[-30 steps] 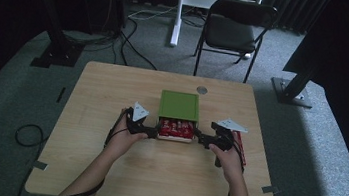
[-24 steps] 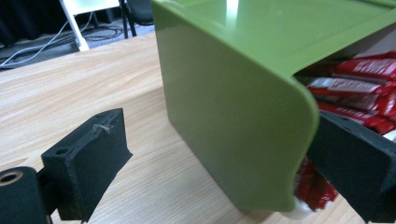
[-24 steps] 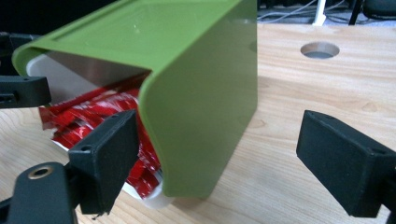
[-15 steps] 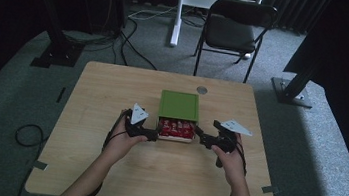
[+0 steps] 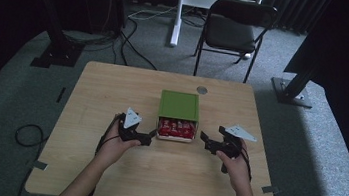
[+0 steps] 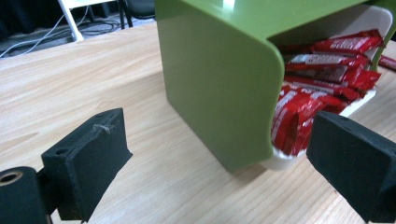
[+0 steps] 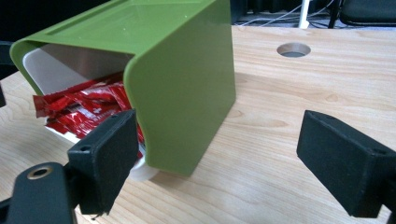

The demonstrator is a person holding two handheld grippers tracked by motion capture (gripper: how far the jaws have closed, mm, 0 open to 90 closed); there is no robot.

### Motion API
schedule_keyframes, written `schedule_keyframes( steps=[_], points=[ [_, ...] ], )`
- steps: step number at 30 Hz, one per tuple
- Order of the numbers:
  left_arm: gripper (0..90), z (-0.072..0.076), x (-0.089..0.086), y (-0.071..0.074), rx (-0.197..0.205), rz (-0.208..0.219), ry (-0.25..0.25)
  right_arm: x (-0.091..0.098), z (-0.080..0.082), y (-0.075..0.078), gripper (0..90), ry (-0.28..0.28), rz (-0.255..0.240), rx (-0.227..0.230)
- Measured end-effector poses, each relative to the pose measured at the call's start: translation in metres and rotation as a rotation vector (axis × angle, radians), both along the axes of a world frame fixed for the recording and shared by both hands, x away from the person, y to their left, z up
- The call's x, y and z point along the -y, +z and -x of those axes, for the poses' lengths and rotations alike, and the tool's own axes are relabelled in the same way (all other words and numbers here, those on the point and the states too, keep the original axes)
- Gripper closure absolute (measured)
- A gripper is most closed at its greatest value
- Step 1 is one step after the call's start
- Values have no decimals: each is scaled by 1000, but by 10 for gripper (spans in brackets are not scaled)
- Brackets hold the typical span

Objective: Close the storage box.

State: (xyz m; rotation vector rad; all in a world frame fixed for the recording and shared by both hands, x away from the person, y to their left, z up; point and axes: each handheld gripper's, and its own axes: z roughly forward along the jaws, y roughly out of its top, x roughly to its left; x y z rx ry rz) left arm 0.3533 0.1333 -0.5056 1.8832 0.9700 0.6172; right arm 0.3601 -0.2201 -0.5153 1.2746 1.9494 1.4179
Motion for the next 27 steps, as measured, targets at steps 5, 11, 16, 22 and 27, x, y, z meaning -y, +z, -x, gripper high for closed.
schedule_keyframes(
  steps=[5, 11, 16, 22, 27],
  points=[
    [60, 4, -6, -3, -11, -3, 2, 2, 2, -4, 125, -5, 6, -10],
    [60, 9, -17, -9, -28, -9, 21, 5, 5, -15, 125, -12, 28, -38],
    [60, 13, -27, -15, -47, -16, 39, 9, 8, -19, 122, -20, 37, -49],
    [60, 17, -38, -21, -65, -39, 70, 14, 13, -24, 120, -25, 67, -55],
    [60, 21, -47, -25, -76, -42, 87, 21, 17, -30, 120, -40, 86, -70]
  ],
)
